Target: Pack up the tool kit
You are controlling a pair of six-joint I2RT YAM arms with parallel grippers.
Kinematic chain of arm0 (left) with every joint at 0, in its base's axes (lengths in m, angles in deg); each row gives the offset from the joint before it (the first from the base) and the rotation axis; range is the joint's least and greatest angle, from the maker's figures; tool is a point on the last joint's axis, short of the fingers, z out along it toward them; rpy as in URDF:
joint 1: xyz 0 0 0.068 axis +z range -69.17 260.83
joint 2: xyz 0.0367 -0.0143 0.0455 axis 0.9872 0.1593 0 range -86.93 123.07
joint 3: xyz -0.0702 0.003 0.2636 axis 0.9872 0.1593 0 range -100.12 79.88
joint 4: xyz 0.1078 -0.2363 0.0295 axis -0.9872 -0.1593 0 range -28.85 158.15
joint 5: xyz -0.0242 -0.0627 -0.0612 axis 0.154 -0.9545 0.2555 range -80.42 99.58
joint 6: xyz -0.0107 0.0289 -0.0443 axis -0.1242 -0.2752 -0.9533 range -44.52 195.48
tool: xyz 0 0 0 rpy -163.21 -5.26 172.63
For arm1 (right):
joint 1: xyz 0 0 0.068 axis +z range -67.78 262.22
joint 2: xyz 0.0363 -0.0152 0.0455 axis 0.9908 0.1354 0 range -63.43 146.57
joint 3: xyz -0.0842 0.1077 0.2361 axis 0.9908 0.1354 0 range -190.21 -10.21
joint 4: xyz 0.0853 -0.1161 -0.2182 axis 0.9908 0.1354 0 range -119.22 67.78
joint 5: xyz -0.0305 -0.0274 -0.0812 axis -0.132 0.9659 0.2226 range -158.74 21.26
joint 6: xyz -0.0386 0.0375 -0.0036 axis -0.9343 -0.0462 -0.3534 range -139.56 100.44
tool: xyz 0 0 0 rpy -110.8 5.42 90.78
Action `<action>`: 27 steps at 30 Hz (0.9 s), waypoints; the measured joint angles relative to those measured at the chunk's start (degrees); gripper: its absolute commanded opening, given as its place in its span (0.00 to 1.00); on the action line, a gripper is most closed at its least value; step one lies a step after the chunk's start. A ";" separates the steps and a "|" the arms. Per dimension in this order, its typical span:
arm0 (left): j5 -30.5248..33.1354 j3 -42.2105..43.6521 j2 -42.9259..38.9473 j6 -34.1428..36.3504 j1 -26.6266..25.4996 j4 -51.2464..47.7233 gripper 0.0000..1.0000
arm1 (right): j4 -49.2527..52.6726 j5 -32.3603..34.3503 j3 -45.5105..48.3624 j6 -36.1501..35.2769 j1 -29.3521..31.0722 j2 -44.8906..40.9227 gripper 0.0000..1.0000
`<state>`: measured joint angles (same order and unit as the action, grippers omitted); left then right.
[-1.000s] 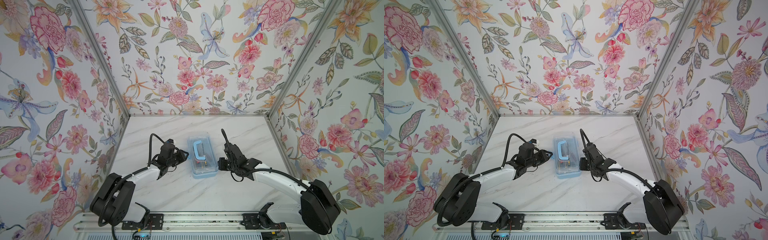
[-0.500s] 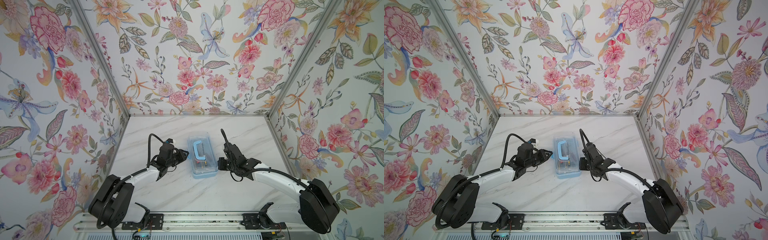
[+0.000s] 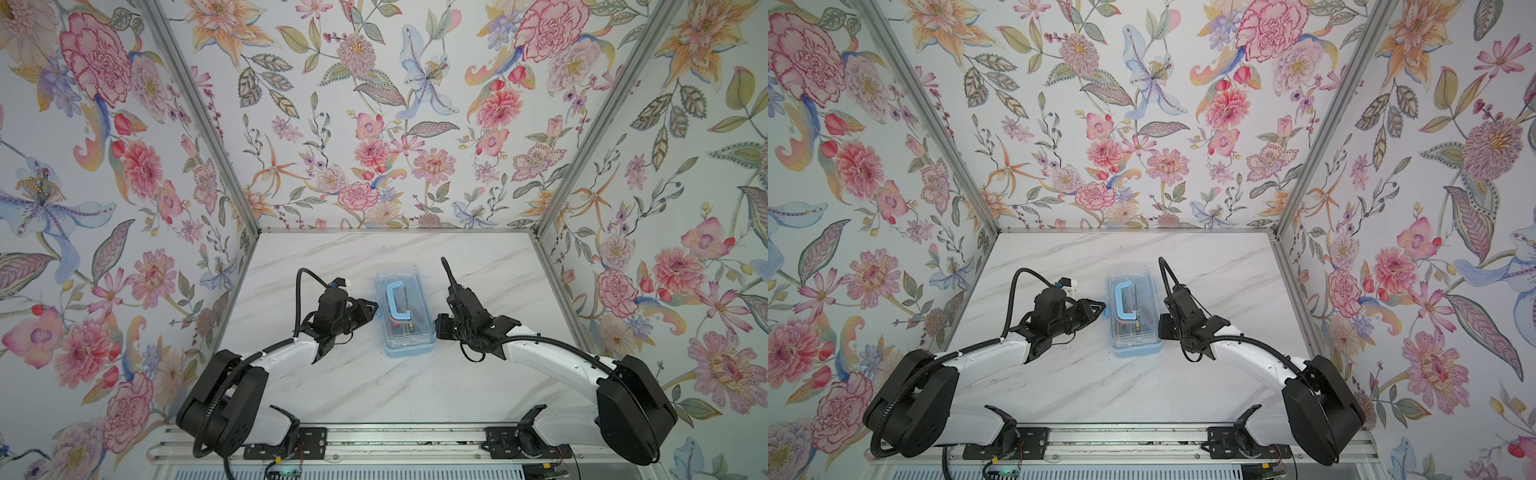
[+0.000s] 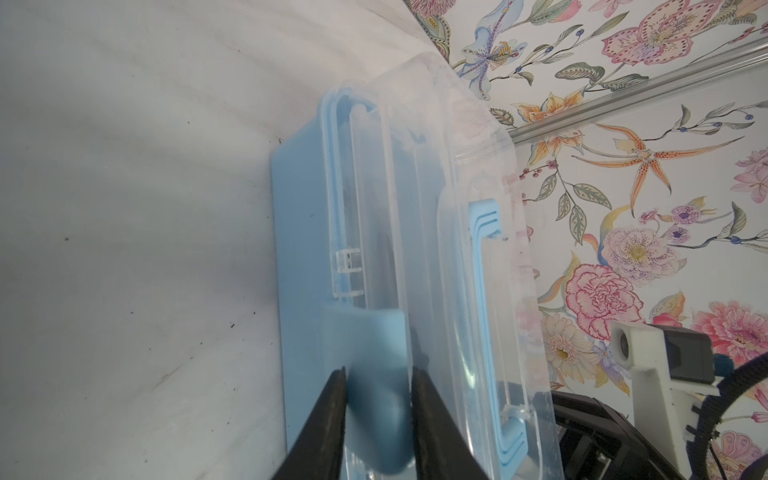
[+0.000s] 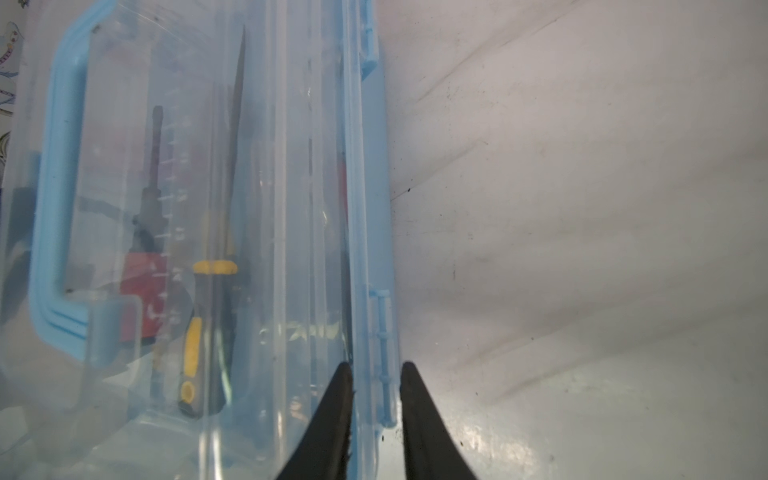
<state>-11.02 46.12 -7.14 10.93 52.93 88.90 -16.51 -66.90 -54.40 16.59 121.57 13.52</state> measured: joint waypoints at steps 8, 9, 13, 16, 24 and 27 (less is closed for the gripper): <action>0.00 0.04 -0.11 -0.02 -0.35 0.81 0.32 | 0.13 0.15 -0.37 -0.28 0.00 0.66 0.39; 0.02 0.11 -0.11 -0.02 -0.35 0.90 0.32 | 0.09 0.15 -0.42 -0.28 0.00 0.76 0.39; 0.00 0.55 -0.11 -0.22 -0.35 1.22 0.32 | 0.07 0.13 -0.55 -0.31 0.00 0.96 0.39; 0.00 0.85 -0.11 -0.28 -0.42 1.53 0.30 | 0.04 0.13 -0.94 -0.31 0.00 1.42 0.38; 0.22 2.34 0.02 -0.44 -0.42 4.83 0.26 | 0.04 0.13 -2.08 -0.74 0.00 2.69 0.37; 0.33 2.51 0.57 -0.42 -0.37 6.19 0.27 | 0.07 0.15 -2.34 -0.92 0.00 2.95 0.36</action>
<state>-10.69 48.63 -6.57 10.51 52.56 95.09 -16.44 -66.74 -56.74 15.67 121.57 16.47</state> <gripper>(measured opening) 0.263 0.363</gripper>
